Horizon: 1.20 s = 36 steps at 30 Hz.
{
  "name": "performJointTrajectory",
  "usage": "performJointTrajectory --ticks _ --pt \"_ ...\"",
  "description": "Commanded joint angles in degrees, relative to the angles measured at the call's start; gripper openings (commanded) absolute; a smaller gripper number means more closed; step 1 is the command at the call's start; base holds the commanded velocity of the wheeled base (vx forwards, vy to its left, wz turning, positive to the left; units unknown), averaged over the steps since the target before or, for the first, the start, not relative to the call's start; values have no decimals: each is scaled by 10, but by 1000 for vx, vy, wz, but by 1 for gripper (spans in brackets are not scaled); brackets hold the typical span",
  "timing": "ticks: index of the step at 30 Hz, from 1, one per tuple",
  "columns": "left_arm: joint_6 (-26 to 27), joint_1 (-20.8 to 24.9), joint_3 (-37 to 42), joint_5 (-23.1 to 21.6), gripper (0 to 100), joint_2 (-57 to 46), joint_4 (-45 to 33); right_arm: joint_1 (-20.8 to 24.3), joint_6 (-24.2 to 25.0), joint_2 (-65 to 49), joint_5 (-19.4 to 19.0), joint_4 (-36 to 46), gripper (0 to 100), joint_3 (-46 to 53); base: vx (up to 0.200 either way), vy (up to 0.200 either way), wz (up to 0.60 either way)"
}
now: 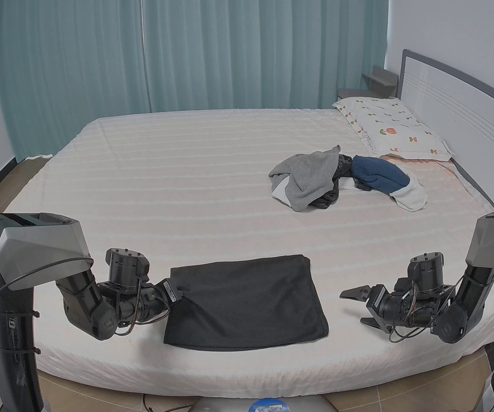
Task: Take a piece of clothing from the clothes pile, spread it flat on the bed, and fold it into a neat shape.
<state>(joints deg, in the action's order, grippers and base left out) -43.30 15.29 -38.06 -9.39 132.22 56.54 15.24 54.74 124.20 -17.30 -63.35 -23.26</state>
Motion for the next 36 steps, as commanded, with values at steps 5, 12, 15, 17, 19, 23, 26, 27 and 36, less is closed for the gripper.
performJointTrajectory --ticks 5,12,15,17,19,23,26,27,36 --pt "-2 -1 8 4 0 -6 0 0 -1 2 0 -1 100 1 0 200 0" --pt "-6 -1 11 14 0 -10 0 0 0 1 1 -1 100 0 0 200 0" --pt "-12 -1 11 14 0 -11 0 1 0 0 1 -1 100 1 0 200 0" --pt "-13 -1 11 14 0 -14 0 0 -1 0 1 -1 100 1 0 200 0" --pt "-15 -1 11 14 0 -16 0 0 -1 0 1 -1 100 1 0 200 0" --pt "-21 -2 11 15 0 -17 0 0 0 0 1 -1 100 1 0 200 0" --pt "-22 -2 11 26 0 -16 0 0 -1 0 1 -1 100 1 0 200 0" --pt "-22 -2 12 30 0 -16 0 0 -1 0 2 -1 100 1 0 200 0" --pt "-22 -2 26 35 0 -18 -6 0 -1 0 2 -1 100 1 0 200 0"
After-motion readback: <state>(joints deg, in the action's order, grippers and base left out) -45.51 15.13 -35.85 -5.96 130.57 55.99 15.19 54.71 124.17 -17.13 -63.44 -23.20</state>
